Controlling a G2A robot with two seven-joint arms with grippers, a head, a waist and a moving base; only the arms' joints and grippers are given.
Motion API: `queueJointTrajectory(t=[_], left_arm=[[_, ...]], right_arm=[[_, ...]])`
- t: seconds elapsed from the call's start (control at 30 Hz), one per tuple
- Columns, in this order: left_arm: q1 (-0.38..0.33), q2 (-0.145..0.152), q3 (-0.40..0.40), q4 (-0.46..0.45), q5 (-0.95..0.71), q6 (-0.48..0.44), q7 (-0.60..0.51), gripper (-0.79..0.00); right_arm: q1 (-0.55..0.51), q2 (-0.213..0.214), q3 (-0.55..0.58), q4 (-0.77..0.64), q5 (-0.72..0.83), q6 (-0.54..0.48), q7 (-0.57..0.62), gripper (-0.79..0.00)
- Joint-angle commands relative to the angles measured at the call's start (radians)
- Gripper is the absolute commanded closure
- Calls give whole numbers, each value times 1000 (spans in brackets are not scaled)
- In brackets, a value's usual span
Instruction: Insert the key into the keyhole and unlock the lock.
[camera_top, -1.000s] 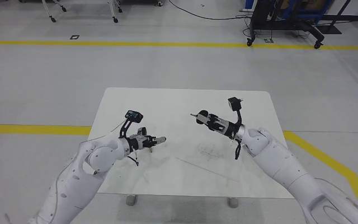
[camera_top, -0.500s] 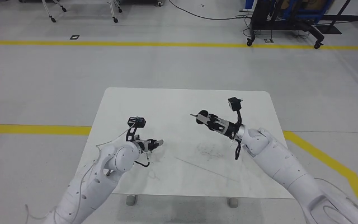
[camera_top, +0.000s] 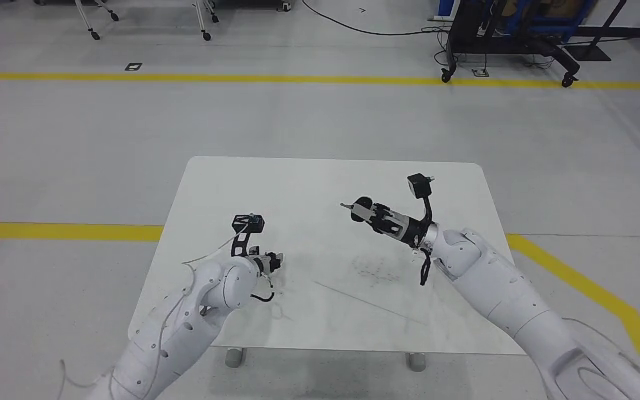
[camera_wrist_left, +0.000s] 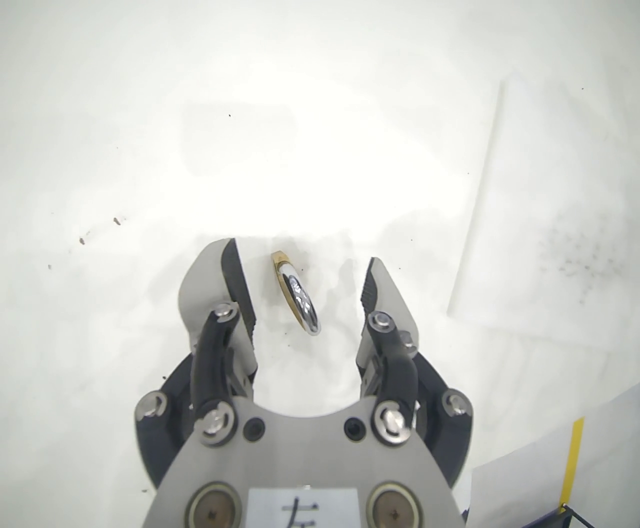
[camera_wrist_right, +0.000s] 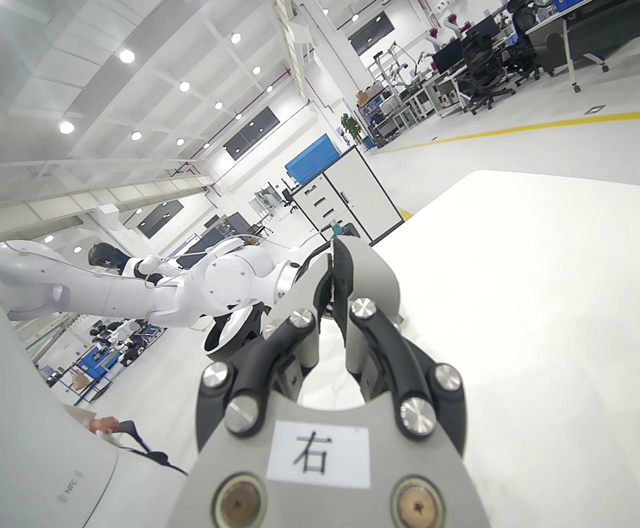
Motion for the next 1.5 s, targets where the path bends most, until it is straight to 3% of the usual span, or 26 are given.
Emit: queueJointTrajectory(t=[0.0,0.17,0.23,0.27,0.43,0.93,1.0,1.07,1.1,1.13,1.3,1.47], left_arm=[[6,-2,1,-11,11,9,-3,-283],[22,-4,-5,-29,31,25,-7,-231],[28,-5,-5,-36,46,36,-10,-175],[31,-6,-4,-39,60,43,-13,0],[44,-9,-5,-53,100,74,-14,0],[30,-30,-17,-10,99,11,6,-6],[34,-32,-18,-15,108,12,10,-292],[41,-33,-19,-23,116,14,8,-499],[44,-33,-20,-26,122,17,5,-576],[47,-34,-20,-31,128,19,3,-597],[55,-36,-25,-56,152,26,-21,-514],[55,-41,-24,-75,184,35,-41,-206]], right_arm=[[0,0,0,0,0,0,0,0],[0,0,0,0,0,0,0,0],[0,0,0,0,0,0,0,0],[0,0,0,0,0,0,0,0],[0,0,0,0,0,0,0,0],[0,0,0,0,0,0,0,0],[0,0,0,0,0,0,0,0],[0,0,0,0,0,0,0,0],[0,0,0,0,0,0,0,0],[0,0,0,0,0,0,0,0],[0,0,0,0,0,0,0,0],[0,0,0,0,0,0,0,0]])
